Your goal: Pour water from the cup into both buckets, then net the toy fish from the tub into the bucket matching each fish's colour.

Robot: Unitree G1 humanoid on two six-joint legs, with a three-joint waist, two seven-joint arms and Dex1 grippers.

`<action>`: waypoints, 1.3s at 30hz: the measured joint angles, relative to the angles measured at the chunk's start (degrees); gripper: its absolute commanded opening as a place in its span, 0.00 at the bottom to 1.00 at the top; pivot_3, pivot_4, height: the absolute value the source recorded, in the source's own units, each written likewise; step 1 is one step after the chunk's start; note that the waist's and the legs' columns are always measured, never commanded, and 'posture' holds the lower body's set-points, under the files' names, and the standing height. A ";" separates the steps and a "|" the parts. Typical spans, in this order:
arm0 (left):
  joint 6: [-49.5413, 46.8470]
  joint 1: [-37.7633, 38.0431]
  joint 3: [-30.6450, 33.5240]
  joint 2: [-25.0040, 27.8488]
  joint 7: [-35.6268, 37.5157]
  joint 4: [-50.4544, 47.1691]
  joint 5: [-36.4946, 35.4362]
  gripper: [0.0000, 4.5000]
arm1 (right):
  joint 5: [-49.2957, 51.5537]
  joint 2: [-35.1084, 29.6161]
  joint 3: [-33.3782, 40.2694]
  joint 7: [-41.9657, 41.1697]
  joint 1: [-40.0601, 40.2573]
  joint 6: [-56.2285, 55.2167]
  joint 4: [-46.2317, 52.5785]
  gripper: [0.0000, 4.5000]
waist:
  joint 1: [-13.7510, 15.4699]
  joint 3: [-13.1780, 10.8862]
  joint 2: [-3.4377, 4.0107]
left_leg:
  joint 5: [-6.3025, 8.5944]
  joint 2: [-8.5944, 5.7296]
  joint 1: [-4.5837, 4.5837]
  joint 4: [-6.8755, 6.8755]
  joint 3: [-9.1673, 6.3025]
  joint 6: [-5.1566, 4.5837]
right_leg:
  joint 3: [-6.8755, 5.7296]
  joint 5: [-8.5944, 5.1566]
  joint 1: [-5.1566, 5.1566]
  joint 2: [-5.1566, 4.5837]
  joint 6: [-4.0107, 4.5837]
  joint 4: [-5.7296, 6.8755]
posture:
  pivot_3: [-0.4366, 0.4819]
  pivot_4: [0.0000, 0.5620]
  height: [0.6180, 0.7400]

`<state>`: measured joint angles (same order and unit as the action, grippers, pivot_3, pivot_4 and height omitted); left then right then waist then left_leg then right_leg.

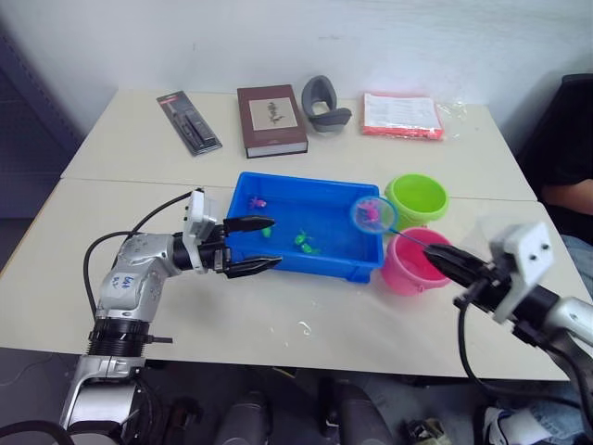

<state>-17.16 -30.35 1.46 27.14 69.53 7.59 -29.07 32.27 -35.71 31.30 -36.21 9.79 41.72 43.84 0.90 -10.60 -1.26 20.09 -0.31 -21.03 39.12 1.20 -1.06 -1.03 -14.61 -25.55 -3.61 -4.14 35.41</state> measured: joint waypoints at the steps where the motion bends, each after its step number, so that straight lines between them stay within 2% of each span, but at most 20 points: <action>1: -0.16 -0.76 -0.39 -0.62 -0.06 -0.23 -0.01 0.99 | -0.93 0.61 1.77 -0.20 2.62 -2.35 0.22 0.00 | 0.19 0.00 0.00 | 0.00 0.01 0.03 0.00 0.00 0.00 | 0.00 0.00 0.01 0.05 0.00 0.01 | 0.48 0.27 1.00; 5: -0.46 -1.56 -1.16 -1.44 0.14 -0.31 0.02 0.99 | -4.70 2.92 5.51 -0.98 10.12 -11.38 0.13 0.00 | -0.06 0.01 0.02 | -0.01 0.02 0.23 0.00 0.14 0.01 | 0.15 0.00 0.06 0.10 0.00 0.04 | 0.48 0.27 1.00; 8: -0.39 -1.75 -2.00 -1.84 0.61 0.14 0.09 0.99 | -10.32 3.27 5.21 -2.07 15.30 -19.57 -0.79 0.00 | -0.03 0.01 0.02 | -0.01 0.00 0.43 0.00 0.23 0.01 | 0.23 -0.02 0.17 0.11 0.03 0.03 | 0.48 0.27 1.00; 14: 0.26 -3.16 -3.47 -3.19 2.11 2.18 0.34 0.99 | -23.78 3.70 3.34 -0.74 17.45 -36.31 -7.32 0.00 | -0.21 0.01 0.02 | -0.01 -0.02 0.75 0.00 0.46 0.00 | 0.47 -0.02 0.35 0.16 0.03 0.10 | 0.48 0.27 1.00; 17: 0.58 -3.16 -4.03 -3.82 2.29 2.29 0.53 0.99 | -33.63 2.17 2.21 0.81 19.36 -48.51 -11.70 0.00 | -0.19 0.01 0.02 | -0.01 -0.03 0.75 0.00 0.50 0.00 | 0.50 -0.02 0.34 0.18 0.03 0.10 | 0.48 0.27 1.00; 20: 0.79 -3.16 -4.15 -3.98 2.25 2.31 0.69 0.99 | -46.47 -1.48 2.16 4.36 21.09 -62.31 -15.71 0.00 | -0.27 0.01 0.02 | -0.01 -0.03 0.79 0.00 0.59 0.00 | 0.58 -0.02 0.35 0.19 0.03 0.12 | 0.48 0.27 1.00; 22: 0.79 -3.16 -4.24 -4.19 2.19 2.31 0.71 0.99 | -53.65 -2.54 2.17 7.40 21.36 -67.24 -17.31 0.00 | -0.27 0.01 0.01 | -0.01 -0.02 0.80 -0.01 0.60 0.01 | 0.61 -0.02 0.35 0.23 0.03 0.12 | 0.48 0.27 1.00; 25: 0.78 -3.16 -4.29 -4.36 1.85 2.31 0.73 0.99 | -63.40 -2.52 2.19 13.32 21.34 -70.73 -19.89 0.00 | -0.24 0.01 0.01 | -0.04 -0.02 0.80 0.00 0.61 0.05 | 0.65 -0.03 0.34 0.21 0.04 0.13 | 0.48 0.27 1.00; 29: 0.47 -3.17 -4.34 -4.71 1.20 2.24 0.73 0.99 | -69.15 -2.85 2.19 18.99 20.96 -74.31 -22.06 0.00 | -0.25 0.01 0.01 | -0.05 -0.02 0.81 -0.01 0.63 0.06 | 0.68 -0.03 0.34 0.21 0.04 0.13 | 0.48 0.27 1.00; 31: 0.30 -3.21 -4.34 -4.71 0.98 2.18 0.73 0.99 | -68.73 -2.24 2.19 21.60 20.48 -75.78 -23.33 0.00 | -0.29 0.01 0.01 | -0.05 -0.01 0.82 -0.01 0.63 0.07 | 0.68 -0.03 0.34 0.22 0.05 0.14 | 0.48 0.27 1.00; 33: 0.18 -3.21 -4.30 -4.55 0.42 2.15 0.75 0.99 | -63.34 -1.57 1.23 21.67 19.37 -75.41 -24.79 0.00 | -0.40 0.01 0.01 | -0.05 -0.01 0.83 -0.01 0.63 0.06 | 0.70 -0.03 0.35 0.20 0.05 0.14 | 0.48 0.27 1.00; 37: 0.16 -3.22 -4.06 -3.54 -0.08 2.15 0.91 0.99 | -48.07 -0.94 -2.65 17.46 16.56 -70.99 -23.09 0.00 | -1.08 0.01 0.01 | -0.03 0.02 0.88 -0.01 0.65 0.03 | 0.75 -0.03 0.36 0.21 0.05 0.22 | 0.48 0.27 1.00; 39: 0.18 -3.02 -3.22 -1.82 -0.41 2.25 0.93 0.99 | -34.99 -0.98 -6.07 13.26 14.26 -62.15 -19.17 0.00 | -1.36 0.00 -0.01 | -0.03 0.10 0.90 -0.01 0.65 0.04 | 0.74 -0.03 0.36 0.24 0.05 0.25 | 0.48 0.27 1.00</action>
<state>-16.99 -33.37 -1.77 25.32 69.12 9.84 -28.15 -2.71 -36.69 25.24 -22.94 24.05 -20.44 24.67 -0.45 -10.60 -1.27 20.06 -0.20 -20.13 39.12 1.84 -1.03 -0.28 -14.64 -25.19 -3.37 -4.09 35.66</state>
